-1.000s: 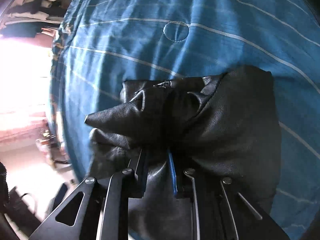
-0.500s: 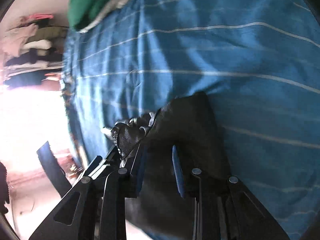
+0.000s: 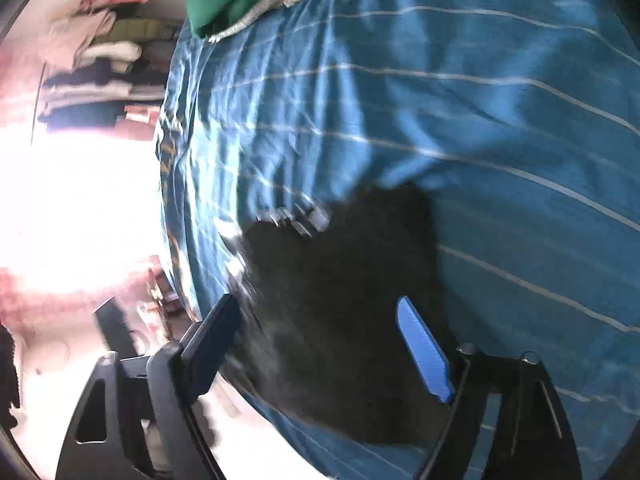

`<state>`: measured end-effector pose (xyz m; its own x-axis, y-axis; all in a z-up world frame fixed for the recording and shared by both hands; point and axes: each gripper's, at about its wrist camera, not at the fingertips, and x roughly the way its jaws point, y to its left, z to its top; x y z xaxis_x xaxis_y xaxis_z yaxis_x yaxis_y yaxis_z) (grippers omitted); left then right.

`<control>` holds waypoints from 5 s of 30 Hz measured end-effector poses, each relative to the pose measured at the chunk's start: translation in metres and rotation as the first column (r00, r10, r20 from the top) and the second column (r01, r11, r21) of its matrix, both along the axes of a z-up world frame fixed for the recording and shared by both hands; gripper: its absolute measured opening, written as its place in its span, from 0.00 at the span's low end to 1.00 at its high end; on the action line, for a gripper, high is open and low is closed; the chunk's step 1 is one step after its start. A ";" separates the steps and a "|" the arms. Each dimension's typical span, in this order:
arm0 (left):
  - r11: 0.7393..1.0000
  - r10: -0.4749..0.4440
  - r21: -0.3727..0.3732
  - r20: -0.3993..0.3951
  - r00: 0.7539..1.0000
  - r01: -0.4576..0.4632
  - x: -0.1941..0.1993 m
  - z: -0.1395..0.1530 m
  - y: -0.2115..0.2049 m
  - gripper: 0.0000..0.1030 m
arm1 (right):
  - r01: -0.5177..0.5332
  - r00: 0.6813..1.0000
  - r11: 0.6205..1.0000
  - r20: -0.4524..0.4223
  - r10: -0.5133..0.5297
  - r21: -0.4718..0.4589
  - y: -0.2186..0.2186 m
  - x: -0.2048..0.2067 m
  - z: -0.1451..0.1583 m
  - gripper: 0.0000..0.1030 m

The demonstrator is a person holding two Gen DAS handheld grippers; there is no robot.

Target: Fold large clothes

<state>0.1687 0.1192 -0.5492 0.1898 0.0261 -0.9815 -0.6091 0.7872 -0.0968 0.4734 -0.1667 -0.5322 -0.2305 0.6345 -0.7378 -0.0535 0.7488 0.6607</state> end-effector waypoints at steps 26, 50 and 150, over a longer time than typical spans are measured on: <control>0.853 0.435 -0.402 0.193 0.880 -0.334 -0.078 -0.075 0.023 0.50 | 0.159 0.961 0.909 -0.273 -0.052 0.386 -0.016 -0.056 -0.115 0.69; 0.935 0.258 -0.317 0.296 0.920 -0.160 -0.028 0.019 0.043 0.27 | 0.257 0.965 0.851 -0.160 -0.206 0.457 -0.016 -0.083 0.012 0.39; 0.766 -0.639 0.454 0.460 0.616 0.455 0.079 0.499 0.027 0.99 | 0.740 0.475 0.582 0.874 -0.099 -0.336 0.178 -0.202 0.714 0.93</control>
